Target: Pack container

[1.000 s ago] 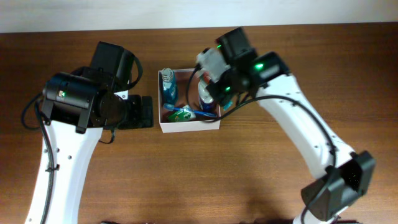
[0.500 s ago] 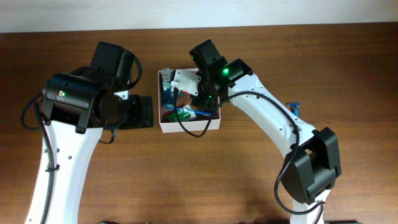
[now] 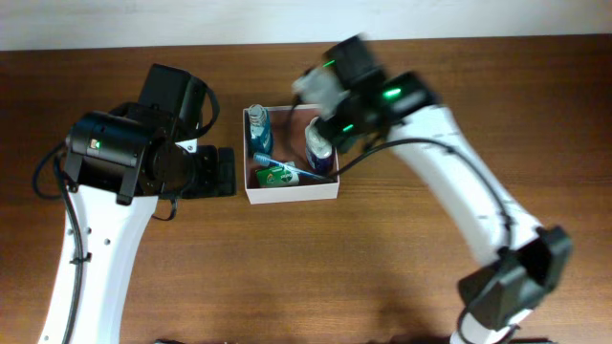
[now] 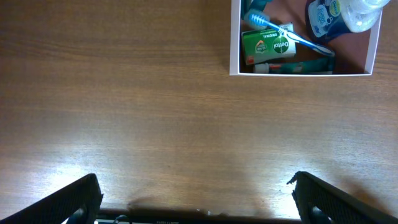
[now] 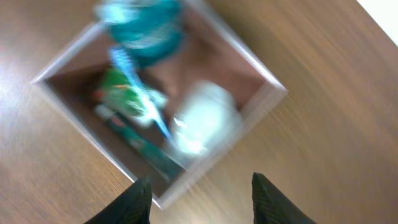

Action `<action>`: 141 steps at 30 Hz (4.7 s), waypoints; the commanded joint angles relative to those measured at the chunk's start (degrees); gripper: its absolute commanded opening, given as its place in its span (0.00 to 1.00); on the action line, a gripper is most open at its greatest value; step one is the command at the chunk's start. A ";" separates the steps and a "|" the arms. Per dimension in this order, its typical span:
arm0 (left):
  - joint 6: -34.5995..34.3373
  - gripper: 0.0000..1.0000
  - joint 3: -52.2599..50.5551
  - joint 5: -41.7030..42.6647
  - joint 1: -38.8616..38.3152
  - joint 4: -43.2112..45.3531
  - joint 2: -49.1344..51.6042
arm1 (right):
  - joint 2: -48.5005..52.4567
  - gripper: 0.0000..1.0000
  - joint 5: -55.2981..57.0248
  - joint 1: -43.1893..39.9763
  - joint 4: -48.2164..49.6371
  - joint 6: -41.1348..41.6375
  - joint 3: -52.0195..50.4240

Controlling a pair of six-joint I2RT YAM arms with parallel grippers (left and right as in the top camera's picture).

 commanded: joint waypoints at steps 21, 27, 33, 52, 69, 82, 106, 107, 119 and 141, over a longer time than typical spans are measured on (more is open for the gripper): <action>-0.57 1.00 0.68 -0.42 0.22 -0.07 -0.33 | 14.78 0.53 6.27 -35.91 2.36 21.53 -18.67; -0.57 1.00 0.68 -0.42 0.22 -0.04 -0.33 | 16.02 0.26 4.35 -36.76 4.79 21.53 -22.64; -0.57 1.00 0.68 -0.42 0.22 -0.04 -0.33 | 15.58 0.04 2.54 -35.21 4.85 21.51 -22.34; -0.57 1.00 0.68 -0.42 0.22 -0.04 -0.33 | 5.05 0.04 -1.40 0.04 -9.11 -10.54 4.96; -0.57 1.00 0.68 -0.42 0.22 -0.04 -0.33 | 14.34 0.25 -0.68 10.29 3.85 -30.95 3.91; -0.57 1.00 0.68 -0.42 0.22 -0.04 -0.33 | -0.35 0.99 -0.24 7.65 0.57 -8.72 7.78; -0.57 1.00 0.68 -0.42 0.22 -0.04 -0.33 | -29.33 0.99 -5.81 -12.02 -16.09 4.79 7.72; -0.57 1.00 0.68 -0.42 0.22 -0.04 -0.33 | -29.49 0.99 -7.02 -13.68 -16.85 4.79 7.52; -0.57 1.00 0.68 -0.42 0.22 -0.04 -0.33 | -49.09 0.99 -9.51 -19.85 2.82 5.09 -21.66; -0.57 1.00 0.68 -0.42 0.22 -0.04 -0.33 | -105.92 0.99 -9.07 -24.70 30.84 12.79 -99.60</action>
